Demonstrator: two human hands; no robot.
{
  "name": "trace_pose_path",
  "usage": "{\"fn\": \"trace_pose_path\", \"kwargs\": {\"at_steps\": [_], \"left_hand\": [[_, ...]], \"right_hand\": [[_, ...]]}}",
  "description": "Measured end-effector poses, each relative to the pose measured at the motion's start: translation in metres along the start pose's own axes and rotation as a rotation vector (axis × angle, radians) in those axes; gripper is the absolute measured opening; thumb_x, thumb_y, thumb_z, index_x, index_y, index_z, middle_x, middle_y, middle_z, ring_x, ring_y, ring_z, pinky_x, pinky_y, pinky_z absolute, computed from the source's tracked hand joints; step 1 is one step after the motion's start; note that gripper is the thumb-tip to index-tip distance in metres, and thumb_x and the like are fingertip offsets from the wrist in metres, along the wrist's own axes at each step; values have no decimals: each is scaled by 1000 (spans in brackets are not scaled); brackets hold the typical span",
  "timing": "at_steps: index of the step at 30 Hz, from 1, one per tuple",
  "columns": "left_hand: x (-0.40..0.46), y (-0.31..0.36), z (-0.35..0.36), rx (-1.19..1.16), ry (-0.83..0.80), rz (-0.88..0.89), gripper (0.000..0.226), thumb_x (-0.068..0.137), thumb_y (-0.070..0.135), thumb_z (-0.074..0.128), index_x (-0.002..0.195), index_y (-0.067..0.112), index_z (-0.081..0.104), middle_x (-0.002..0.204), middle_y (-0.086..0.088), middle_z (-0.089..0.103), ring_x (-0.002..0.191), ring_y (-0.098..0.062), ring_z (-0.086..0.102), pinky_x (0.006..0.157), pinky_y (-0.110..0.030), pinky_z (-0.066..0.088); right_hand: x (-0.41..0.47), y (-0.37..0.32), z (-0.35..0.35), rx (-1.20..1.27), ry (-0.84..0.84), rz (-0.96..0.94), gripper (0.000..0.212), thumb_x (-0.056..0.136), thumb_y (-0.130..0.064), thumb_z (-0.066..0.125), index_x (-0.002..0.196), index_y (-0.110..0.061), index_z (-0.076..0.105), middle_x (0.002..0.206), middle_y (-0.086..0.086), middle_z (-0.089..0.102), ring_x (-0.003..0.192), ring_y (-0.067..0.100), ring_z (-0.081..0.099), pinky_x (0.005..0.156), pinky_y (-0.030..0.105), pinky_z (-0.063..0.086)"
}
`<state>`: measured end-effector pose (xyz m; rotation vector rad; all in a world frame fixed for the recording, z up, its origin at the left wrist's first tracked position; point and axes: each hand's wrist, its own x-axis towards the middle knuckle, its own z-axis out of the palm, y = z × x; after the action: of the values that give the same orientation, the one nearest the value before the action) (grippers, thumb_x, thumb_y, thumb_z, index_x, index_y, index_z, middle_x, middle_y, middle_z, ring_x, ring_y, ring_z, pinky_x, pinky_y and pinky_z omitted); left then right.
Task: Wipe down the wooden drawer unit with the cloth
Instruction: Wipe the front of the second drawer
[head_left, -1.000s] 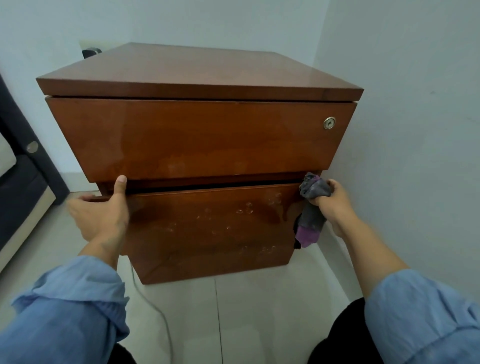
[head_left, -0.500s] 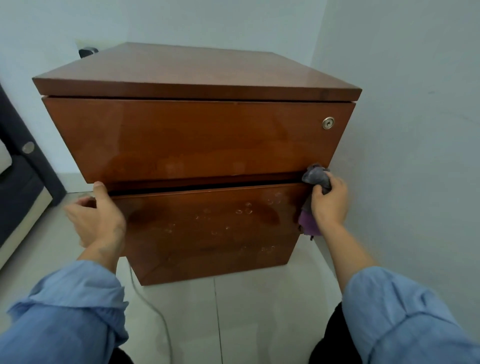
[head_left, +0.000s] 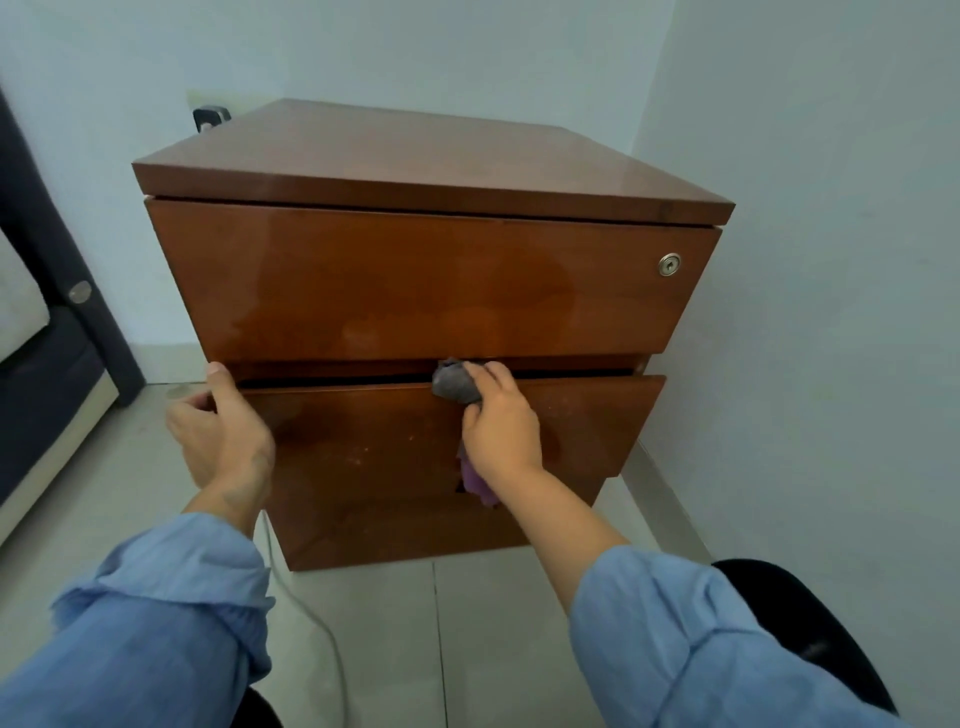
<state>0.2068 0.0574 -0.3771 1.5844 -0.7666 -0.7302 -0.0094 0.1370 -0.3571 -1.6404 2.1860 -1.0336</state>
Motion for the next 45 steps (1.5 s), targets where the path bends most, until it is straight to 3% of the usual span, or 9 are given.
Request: {"fn": "trace_pose_path", "kwargs": {"at_steps": [3, 7, 12, 15, 21, 25, 28, 32, 45], "left_hand": [[1, 0, -2, 5, -44, -9, 53, 93, 61, 30, 111, 14, 47, 118, -13, 53, 106, -30, 52, 98, -46, 40], [5, 0, -7, -17, -54, -3, 59, 92, 62, 27, 110, 11, 51, 111, -14, 56, 102, -31, 54, 97, -47, 42], [4, 0, -15, -42, -87, -19, 61, 90, 64, 20, 104, 16, 54, 109, -10, 60, 100, -27, 54, 94, -43, 41], [7, -2, -18, -120, -115, -73, 76, 82, 73, 17, 105, 17, 64, 108, -6, 65, 104, -25, 57, 99, -44, 40], [6, 3, -27, -225, -215, -138, 62, 95, 62, 17, 86, 24, 65, 91, 6, 64, 89, -13, 54, 90, -33, 29], [6, 3, -30, -259, -275, -135, 72, 97, 59, 12, 108, 15, 67, 104, 3, 65, 88, -9, 52, 89, -31, 28], [9, 1, -35, -233, -282, -118, 74, 96, 61, 9, 109, 18, 68, 106, 4, 64, 94, -10, 53, 91, -32, 27], [9, -1, -37, -244, -282, -135, 75, 93, 66, 11, 114, 20, 67, 115, 4, 64, 104, -13, 51, 93, -35, 27], [12, 8, -63, -301, -413, -151, 71, 98, 56, 2, 119, 18, 58, 112, 0, 57, 110, -10, 43, 107, -34, 25]], "right_hand": [[6, -1, -22, 187, -102, 25, 45, 95, -8, 45, 136, -27, 45, 141, -3, 45, 121, 19, 50, 96, 31, 47], [5, 18, -52, 337, 242, 234, 38, 92, -11, 50, 128, -23, 47, 116, 4, 60, 94, 19, 60, 72, 29, 48], [0, 21, -28, 127, 342, 211, 39, 91, -10, 51, 129, -17, 55, 125, 6, 61, 112, 25, 58, 96, 34, 46], [-3, -5, 2, 82, 285, 117, 41, 93, -9, 48, 133, -16, 52, 136, 4, 54, 120, 23, 54, 101, 30, 42], [-9, -78, 68, 37, -44, -77, 45, 96, -12, 43, 140, -21, 44, 150, -3, 37, 129, 22, 45, 106, 34, 39], [7, -100, 61, 92, -226, -38, 41, 95, -15, 47, 134, -25, 51, 137, 0, 52, 116, 23, 55, 95, 34, 50], [7, -101, 49, 120, -165, -65, 39, 93, -16, 52, 130, -25, 55, 125, 0, 61, 108, 18, 60, 88, 30, 53], [-10, -95, 59, 69, 17, -102, 40, 89, -15, 58, 128, -23, 57, 127, -2, 61, 115, 17, 57, 97, 33, 50], [-11, -145, 108, 129, -282, -367, 45, 91, -7, 50, 132, -26, 54, 139, -2, 52, 127, 20, 48, 107, 29, 37]]}}
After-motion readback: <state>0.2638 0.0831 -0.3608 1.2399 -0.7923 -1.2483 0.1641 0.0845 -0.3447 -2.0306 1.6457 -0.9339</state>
